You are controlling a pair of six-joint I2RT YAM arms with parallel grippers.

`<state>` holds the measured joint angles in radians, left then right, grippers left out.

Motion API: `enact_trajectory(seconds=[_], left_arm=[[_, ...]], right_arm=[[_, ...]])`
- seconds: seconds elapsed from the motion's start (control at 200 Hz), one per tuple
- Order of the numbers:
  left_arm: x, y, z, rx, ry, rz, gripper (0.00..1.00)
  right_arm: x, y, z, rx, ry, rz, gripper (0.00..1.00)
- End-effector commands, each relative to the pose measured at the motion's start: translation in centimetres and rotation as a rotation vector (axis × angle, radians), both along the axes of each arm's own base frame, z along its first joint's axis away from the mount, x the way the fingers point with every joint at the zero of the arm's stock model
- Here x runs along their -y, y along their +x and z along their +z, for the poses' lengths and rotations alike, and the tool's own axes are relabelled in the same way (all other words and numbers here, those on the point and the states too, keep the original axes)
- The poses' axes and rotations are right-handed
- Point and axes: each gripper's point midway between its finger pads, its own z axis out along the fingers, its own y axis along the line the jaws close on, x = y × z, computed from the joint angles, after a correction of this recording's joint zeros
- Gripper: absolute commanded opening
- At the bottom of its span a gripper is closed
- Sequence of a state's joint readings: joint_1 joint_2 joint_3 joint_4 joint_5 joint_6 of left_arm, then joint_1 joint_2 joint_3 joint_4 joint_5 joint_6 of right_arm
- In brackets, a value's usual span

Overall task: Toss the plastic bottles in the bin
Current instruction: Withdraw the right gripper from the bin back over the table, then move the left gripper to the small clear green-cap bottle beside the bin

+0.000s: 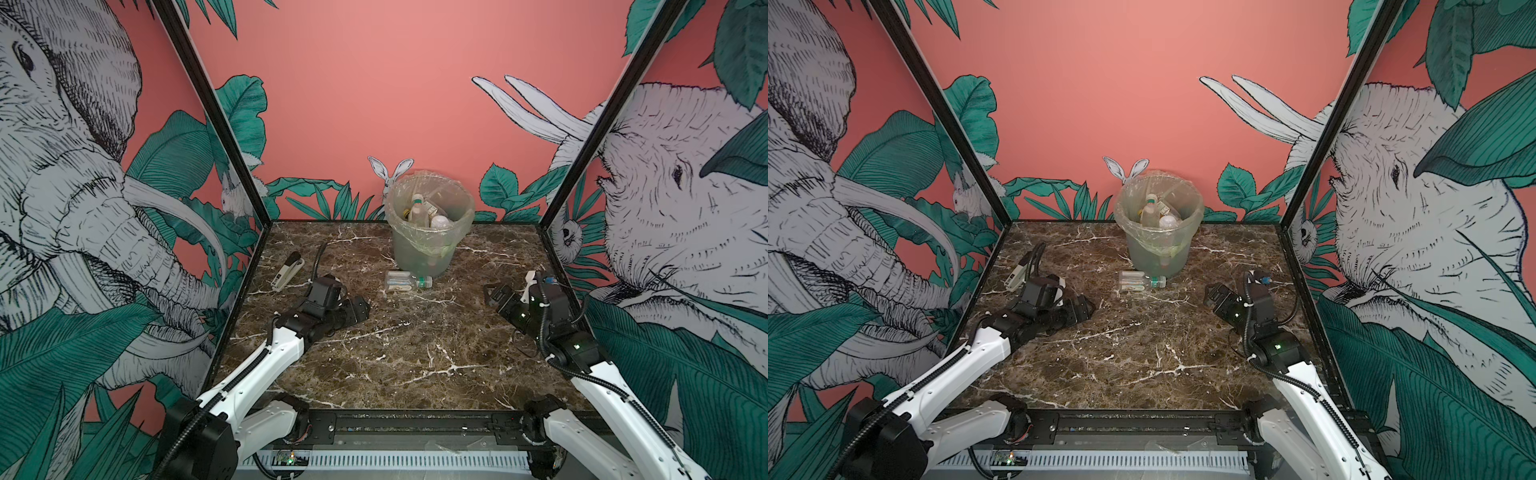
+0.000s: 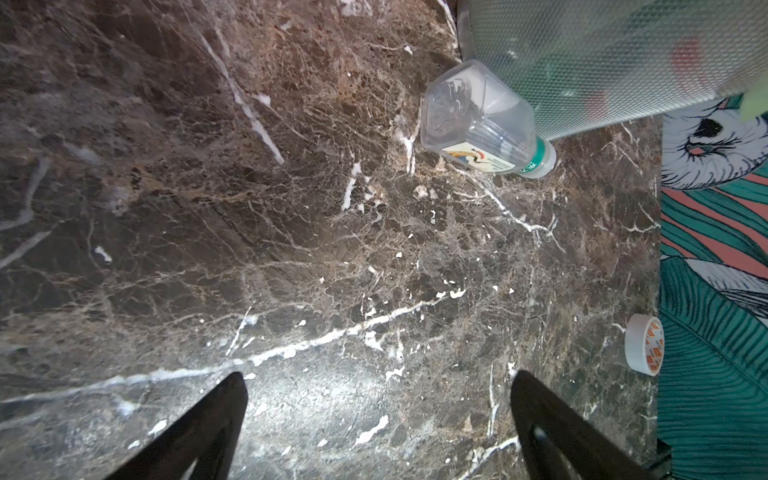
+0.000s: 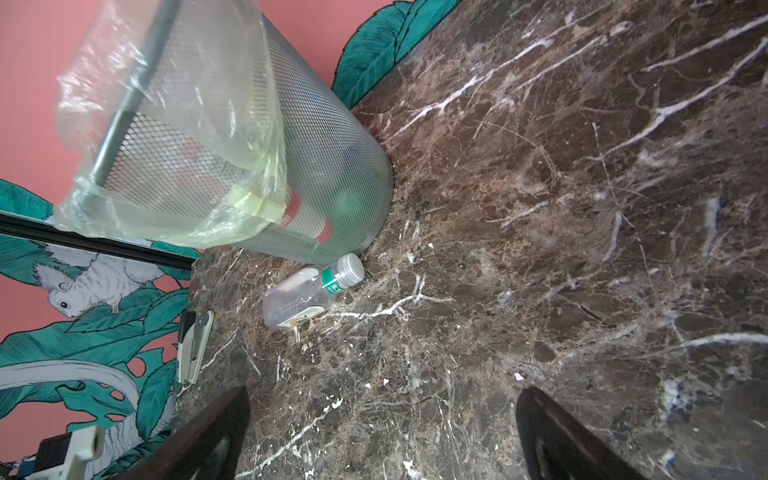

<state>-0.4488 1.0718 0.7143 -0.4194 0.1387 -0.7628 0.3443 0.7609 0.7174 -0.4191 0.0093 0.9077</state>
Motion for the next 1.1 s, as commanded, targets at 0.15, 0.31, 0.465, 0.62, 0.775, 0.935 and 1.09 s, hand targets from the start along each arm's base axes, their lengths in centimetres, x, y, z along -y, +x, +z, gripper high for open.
enact_trajectory(seconds=[0.15,0.31,0.465,0.62,0.775,0.935,1.09], left_arm=[[0.7,1.9,1.6,0.024,-0.074,0.082,0.99],[1.4,2.5,0.7,-0.043,-0.080,0.111,0.99],[2.0,3.4,0.2,-0.061,-0.132,0.180,0.99],[2.9,4.2,0.3,-0.066,-0.155,0.233,0.99],[3.7,4.7,0.3,-0.116,-0.105,0.262,0.99],[4.3,5.3,-0.3,-0.179,-0.106,0.352,0.99],[3.9,5.8,-1.2,-0.260,-0.109,0.494,0.99]], right_arm=[[-0.1,-0.8,-1.6,-0.026,0.003,0.016,0.99],[-0.2,-1.0,-2.4,-0.036,0.002,0.028,0.99],[-0.3,-1.1,-2.6,-0.037,-0.001,0.042,0.99],[0.1,-1.2,-3.0,-0.038,-0.032,0.036,0.99],[0.2,-1.2,-3.3,-0.035,-0.047,0.039,0.99],[0.2,-1.3,-3.2,-0.037,-0.062,0.053,0.99],[0.4,-1.5,-3.3,-0.036,-0.091,0.063,0.99]])
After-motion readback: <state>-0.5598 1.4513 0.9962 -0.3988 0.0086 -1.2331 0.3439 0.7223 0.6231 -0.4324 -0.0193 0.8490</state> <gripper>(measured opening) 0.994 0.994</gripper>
